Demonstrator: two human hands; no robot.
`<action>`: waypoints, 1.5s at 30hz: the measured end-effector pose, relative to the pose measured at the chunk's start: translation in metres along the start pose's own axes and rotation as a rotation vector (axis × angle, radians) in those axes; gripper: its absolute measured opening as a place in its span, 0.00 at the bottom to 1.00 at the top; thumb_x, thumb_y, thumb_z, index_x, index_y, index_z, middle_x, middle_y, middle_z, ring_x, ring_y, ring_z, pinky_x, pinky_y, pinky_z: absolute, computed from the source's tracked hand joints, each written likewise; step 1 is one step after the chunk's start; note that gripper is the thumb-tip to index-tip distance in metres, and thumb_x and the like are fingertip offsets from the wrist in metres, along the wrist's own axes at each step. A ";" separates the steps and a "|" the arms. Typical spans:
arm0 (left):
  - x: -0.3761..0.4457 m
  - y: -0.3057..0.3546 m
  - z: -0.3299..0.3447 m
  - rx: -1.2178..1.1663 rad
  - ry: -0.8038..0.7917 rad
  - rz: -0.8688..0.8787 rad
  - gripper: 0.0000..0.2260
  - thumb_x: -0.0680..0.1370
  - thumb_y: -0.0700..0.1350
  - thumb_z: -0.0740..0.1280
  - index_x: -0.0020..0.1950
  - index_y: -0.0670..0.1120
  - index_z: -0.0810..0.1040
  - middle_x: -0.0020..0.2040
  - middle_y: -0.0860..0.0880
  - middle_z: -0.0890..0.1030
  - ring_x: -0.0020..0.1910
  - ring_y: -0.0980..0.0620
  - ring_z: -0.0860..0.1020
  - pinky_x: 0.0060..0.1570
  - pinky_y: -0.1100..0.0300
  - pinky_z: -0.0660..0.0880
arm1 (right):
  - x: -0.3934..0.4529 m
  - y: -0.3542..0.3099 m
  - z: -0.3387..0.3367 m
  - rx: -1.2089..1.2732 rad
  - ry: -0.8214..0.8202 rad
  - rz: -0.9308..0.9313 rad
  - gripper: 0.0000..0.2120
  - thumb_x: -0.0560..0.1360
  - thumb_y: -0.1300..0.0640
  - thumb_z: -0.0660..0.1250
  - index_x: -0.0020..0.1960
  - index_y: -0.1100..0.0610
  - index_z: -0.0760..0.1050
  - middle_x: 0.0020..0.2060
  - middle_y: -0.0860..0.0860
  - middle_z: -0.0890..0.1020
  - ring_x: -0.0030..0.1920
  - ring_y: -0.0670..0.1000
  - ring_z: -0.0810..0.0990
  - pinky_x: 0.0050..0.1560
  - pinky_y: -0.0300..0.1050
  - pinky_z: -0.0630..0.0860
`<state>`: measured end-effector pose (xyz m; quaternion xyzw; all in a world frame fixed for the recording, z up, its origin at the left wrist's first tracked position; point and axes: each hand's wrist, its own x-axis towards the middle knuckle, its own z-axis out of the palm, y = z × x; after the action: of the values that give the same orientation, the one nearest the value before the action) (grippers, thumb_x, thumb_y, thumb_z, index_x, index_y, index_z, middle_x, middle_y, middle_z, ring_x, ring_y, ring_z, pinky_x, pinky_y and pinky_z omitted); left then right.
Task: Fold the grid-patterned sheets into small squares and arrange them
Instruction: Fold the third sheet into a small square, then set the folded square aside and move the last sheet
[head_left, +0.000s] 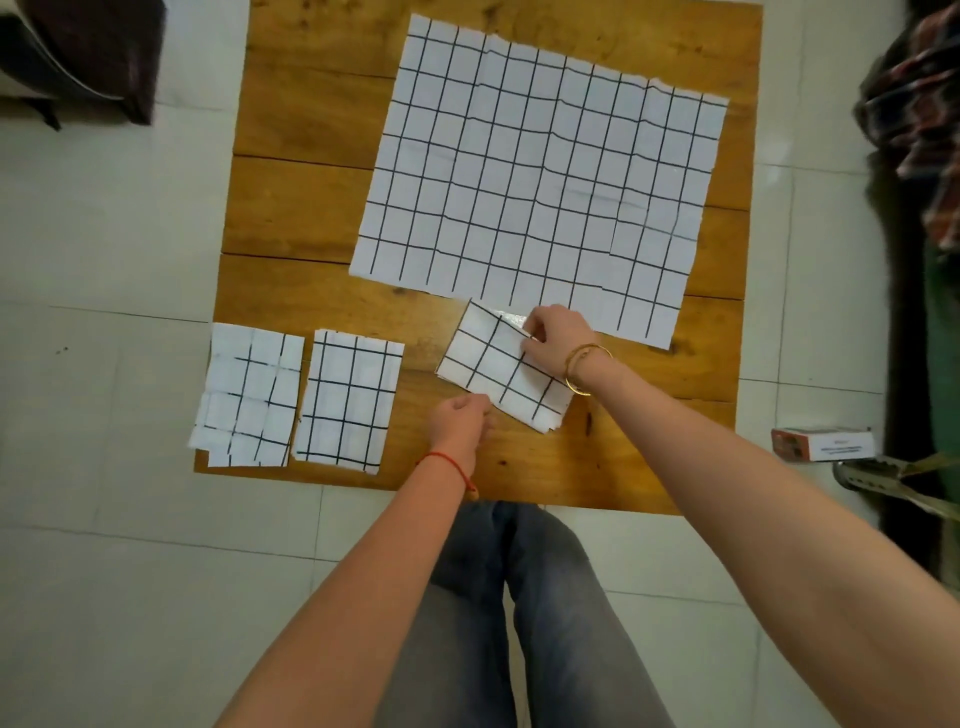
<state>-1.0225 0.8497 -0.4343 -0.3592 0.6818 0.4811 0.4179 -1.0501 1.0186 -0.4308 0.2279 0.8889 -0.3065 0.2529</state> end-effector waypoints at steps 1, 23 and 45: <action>-0.001 0.000 -0.001 -0.023 -0.011 -0.013 0.04 0.77 0.44 0.68 0.49 0.45 0.79 0.43 0.46 0.82 0.41 0.52 0.77 0.52 0.53 0.79 | -0.005 0.001 -0.002 0.143 -0.007 0.037 0.08 0.73 0.58 0.64 0.51 0.58 0.76 0.43 0.52 0.77 0.45 0.53 0.76 0.46 0.45 0.74; -0.025 -0.007 -0.100 0.510 0.181 0.458 0.18 0.78 0.41 0.66 0.68 0.43 0.71 0.63 0.42 0.76 0.64 0.44 0.74 0.62 0.54 0.72 | -0.080 -0.045 0.087 0.303 -0.019 0.191 0.07 0.76 0.54 0.62 0.40 0.55 0.69 0.33 0.51 0.75 0.36 0.51 0.73 0.40 0.48 0.75; -0.003 0.021 -0.133 0.829 0.055 0.889 0.17 0.79 0.42 0.64 0.68 0.49 0.71 0.63 0.51 0.76 0.59 0.54 0.76 0.54 0.66 0.70 | -0.083 -0.041 0.075 0.201 0.314 0.342 0.03 0.77 0.56 0.62 0.48 0.55 0.73 0.39 0.50 0.78 0.37 0.48 0.75 0.36 0.42 0.75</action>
<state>-1.0698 0.7286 -0.3988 0.1403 0.9076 0.2946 0.2643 -0.9861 0.9195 -0.4151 0.4438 0.8308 -0.3071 0.1358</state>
